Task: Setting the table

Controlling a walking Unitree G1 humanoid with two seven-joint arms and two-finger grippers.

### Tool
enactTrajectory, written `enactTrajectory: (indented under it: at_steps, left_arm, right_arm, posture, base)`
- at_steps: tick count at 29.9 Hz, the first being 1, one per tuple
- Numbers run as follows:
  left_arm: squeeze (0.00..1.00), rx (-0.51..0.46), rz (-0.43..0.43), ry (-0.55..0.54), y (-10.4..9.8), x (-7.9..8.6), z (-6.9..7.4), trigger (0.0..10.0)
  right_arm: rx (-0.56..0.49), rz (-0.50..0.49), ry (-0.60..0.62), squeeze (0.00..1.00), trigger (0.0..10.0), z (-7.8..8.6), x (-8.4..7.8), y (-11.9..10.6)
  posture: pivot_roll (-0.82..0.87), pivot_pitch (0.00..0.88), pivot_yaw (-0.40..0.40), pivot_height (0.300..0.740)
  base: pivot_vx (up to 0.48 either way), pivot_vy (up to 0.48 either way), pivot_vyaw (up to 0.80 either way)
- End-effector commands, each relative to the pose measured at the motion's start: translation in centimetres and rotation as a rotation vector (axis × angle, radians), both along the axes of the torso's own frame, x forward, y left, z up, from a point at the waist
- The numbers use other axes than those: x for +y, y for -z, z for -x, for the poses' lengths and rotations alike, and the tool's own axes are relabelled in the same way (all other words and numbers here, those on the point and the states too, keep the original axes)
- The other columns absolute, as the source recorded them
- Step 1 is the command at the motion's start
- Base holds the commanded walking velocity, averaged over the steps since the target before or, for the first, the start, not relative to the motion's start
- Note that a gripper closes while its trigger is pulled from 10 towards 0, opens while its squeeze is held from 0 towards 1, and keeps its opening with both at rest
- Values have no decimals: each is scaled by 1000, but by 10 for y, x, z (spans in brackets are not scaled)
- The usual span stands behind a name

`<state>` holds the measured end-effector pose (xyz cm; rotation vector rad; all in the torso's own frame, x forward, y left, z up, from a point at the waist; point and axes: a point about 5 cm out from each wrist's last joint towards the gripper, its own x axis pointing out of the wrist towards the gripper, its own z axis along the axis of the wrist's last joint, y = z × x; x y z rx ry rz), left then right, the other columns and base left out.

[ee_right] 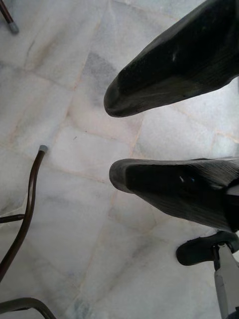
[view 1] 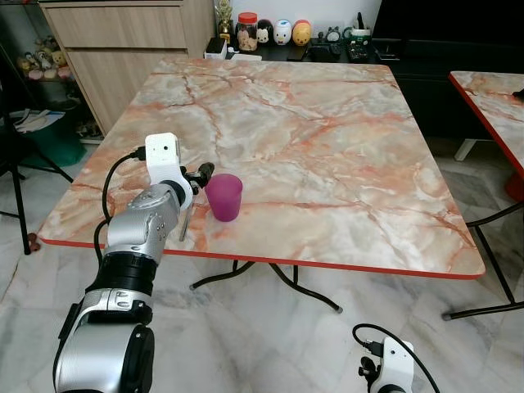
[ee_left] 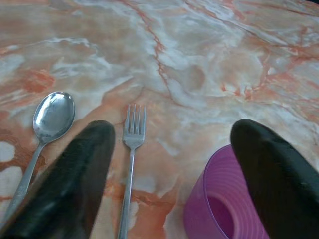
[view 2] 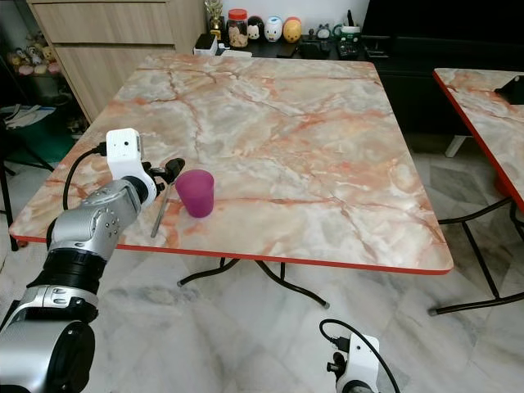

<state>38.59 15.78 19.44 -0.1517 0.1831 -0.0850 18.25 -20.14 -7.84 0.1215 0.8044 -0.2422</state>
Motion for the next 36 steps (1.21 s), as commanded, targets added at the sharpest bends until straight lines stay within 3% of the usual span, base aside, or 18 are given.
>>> enactTrajectory:
  at_steps: [1,9,36]
  left_arm:
    - [0,5,-46,12,-2,-1,0,10000]
    - [0,59,-47,25,9,-4,0,10000]
    - [0,87,-57,14,5,-6,-6,10000]
  right_arm:
    - [6,-1,5,0,10000,3,0,1]
    - [7,-2,-2,0,10000,3,1,1]
    - [6,-7,-1,0,10000,4,2,2]
  posture:
    - [54,64,-4,740]
    - [51,63,-2,740]
    - [50,40,4,740]
  base:
    - [0,0,0]
    - [0,0,0]
    - [0,0,0]
